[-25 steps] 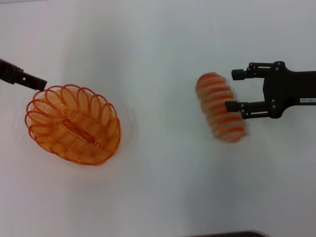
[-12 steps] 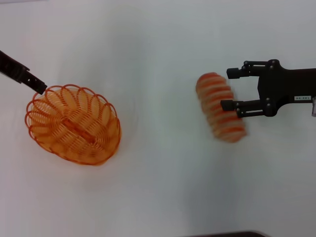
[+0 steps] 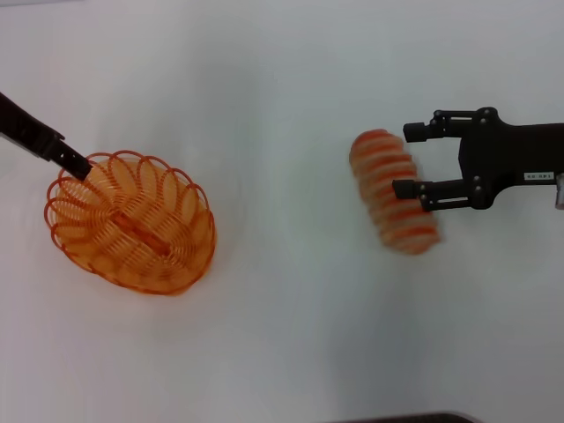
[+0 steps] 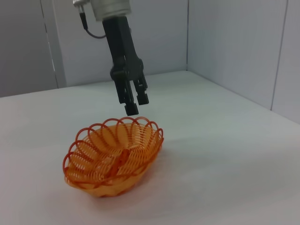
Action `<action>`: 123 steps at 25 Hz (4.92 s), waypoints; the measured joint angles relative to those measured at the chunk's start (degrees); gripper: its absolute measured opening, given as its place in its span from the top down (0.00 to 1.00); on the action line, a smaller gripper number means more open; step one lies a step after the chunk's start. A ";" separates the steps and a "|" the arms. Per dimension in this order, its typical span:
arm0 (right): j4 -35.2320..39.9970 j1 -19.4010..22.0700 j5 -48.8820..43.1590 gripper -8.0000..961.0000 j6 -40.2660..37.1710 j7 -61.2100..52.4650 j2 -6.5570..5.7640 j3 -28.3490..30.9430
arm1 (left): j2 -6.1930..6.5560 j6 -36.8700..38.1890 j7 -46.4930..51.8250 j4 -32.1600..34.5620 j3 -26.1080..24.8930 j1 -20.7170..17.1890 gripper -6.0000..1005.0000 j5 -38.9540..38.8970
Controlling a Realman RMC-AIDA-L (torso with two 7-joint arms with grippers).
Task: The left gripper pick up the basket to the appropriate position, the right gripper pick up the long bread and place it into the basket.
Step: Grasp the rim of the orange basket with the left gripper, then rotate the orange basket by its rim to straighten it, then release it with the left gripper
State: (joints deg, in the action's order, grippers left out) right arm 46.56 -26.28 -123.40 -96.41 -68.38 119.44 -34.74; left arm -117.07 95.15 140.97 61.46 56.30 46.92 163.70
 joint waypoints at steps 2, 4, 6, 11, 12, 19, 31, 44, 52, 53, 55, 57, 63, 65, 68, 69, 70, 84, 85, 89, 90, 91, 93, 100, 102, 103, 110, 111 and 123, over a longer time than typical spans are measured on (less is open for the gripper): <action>-0.18 0.00 0.00 0.15 0.00 0.00 0.00 -0.04 | 0.00 -1.30 0.01 -1.47 0.22 0.01 0.26 0.01; -0.32 0.00 0.00 0.15 0.00 0.00 0.00 -0.05 | 0.01 -2.89 0.02 -3.38 0.63 0.04 0.26 0.02; -0.34 0.02 0.00 0.15 0.00 0.00 0.00 -0.07 | 0.03 -4.39 0.05 -4.95 1.02 0.11 0.26 0.03; -0.34 0.06 0.00 0.15 0.00 0.00 0.00 -0.06 | 0.06 -7.42 0.39 -8.26 2.64 0.22 0.26 0.05; -0.33 0.05 0.00 0.15 0.00 0.00 0.00 -0.07 | 0.06 -7.68 0.41 -8.56 2.82 0.21 0.26 0.04; -0.33 0.00 0.00 0.15 0.17 0.00 0.00 -0.11 | 0.09 -8.55 0.51 -9.62 3.60 -0.23 0.26 0.05; -0.45 0.00 0.00 0.15 1.47 0.00 0.00 -1.38 | 0.01 -8.58 0.53 -9.69 3.94 -0.23 0.43 0.05; -0.51 0.00 0.00 0.15 1.50 0.00 0.00 -1.38 | 0.00 -7.85 0.54 -9.68 3.92 -0.06 0.86 0.04; -0.51 0.03 0.08 0.15 1.49 0.00 0.00 -1.38 | -0.01 -6.57 1.03 -8.32 2.71 -0.07 0.90 0.03; -0.51 0.07 0.09 0.15 1.49 0.00 0.00 -1.38 | -0.04 -5.97 1.12 -7.72 2.11 -0.09 0.90 0.01; -0.51 0.14 0.10 0.15 1.49 0.00 0.00 -1.38 | -0.17 -4.68 1.22 -6.14 0.63 -0.17 0.90 0.00; -0.51 0.17 0.21 0.15 1.31 0.00 0.00 -1.35 | -0.26 -3.44 1.23 -4.69 -0.78 -0.25 0.90 -0.08; -0.50 0.05 0.46 0.15 -0.41 0.00 0.00 -0.83 | -0.17 0.30 1.30 -2.61 -7.23 0.43 0.90 -0.46; -0.48 0.02 0.51 0.15 -0.47 0.00 0.00 -0.82 | -0.22 2.04 1.38 -2.13 -10.78 0.92 0.90 -0.57; -0.28 0.01 0.54 0.15 -0.75 0.02 0.05 -0.93 | -0.39 4.49 2.08 -1.63 -15.65 1.53 0.91 -0.83; -0.18 0.00 0.54 0.15 -0.79 0.39 0.01 -0.98 | -0.43 4.78 3.70 -1.61 -16.78 1.66 0.91 -0.92; -0.18 0.00 0.54 0.15 -0.79 0.39 0.01 -0.98 | -0.43 4.78 3.70 -1.61 -16.78 1.66 0.92 -0.92; 0.35 -0.53 0.35 0.15 -2.13 1.58 -0.48 -1.40 | -2.83 1.03 14.73 -1.85 -17.21 0.93 0.92 -3.42; 0.36 -0.57 0.22 0.15 -2.15 1.58 -0.59 -1.45 | -3.00 0.45 15.37 -1.88 -17.22 0.63 0.92 -3.78; 0.38 -0.64 -0.53 0.15 -2.19 2.16 -1.03 -1.75 | -3.78 -1.57 17.49 -1.89 -17.28 -0.96 0.92 -4.98; 0.37 -0.62 -0.66 0.15 -2.18 2.49 -1.17 -1.77 | -4.08 -2.10 17.92 -1.85 -17.27 -1.38 0.92 -5.30; 0.38 -0.60 -0.75 0.15 -2.15 2.78 -1.31 -1.77 | -4.30 -2.63 18.29 -1.79 -17.27 -1.81 0.92 -5.64; 0.37 -0.60 -0.79 0.15 -2.06 3.07 -1.62 -1.87 | -4.69 -3.54 18.80 -1.78 -17.29 -2.53 0.92 -6.27; 0.38 -0.50 -0.88 0.15 -1.80 4.37 -2.14 -3.31 | -5.81 -6.63 19.76 -1.98 -17.40 -3.86 0.92 -6.70; 0.37 -0.43 -0.88 0.15 -1.81 4.49 -2.14 -3.72 | -6.05 -7.60 20.19 -2.04 -17.46 -3.96 0.92 -6.76; 0.37 -0.41 -0.88 0.15 -1.81 4.49 -2.15 -3.79 | -6.06 -7.73 20.25 -2.04 -17.46 -3.96 0.92 -6.76; 0.37 -0.28 -0.88 0.15 -1.79 4.49 -2.26 -3.84 | -5.96 -8.71 20.94 -2.69 -17.46 -4.06 0.90 -6.81; 0.38 -0.25 -0.88 0.15 -1.81 4.49 -2.27 -3.79 | -5.90 -8.71 20.96 -2.74 -17.46 -4.09 0.90 -6.81; 0.37 -0.56 -0.87 0.15 -2.19 4.48 -2.29 -3.44 | -5.61 -8.77 21.31 -2.84 -18.17 -4.71 0.81 -6.81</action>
State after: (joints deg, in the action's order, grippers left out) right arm 46.94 -26.84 -124.27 -98.60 -63.90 117.15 -38.18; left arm -122.68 86.39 162.28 58.62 38.14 42.21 156.88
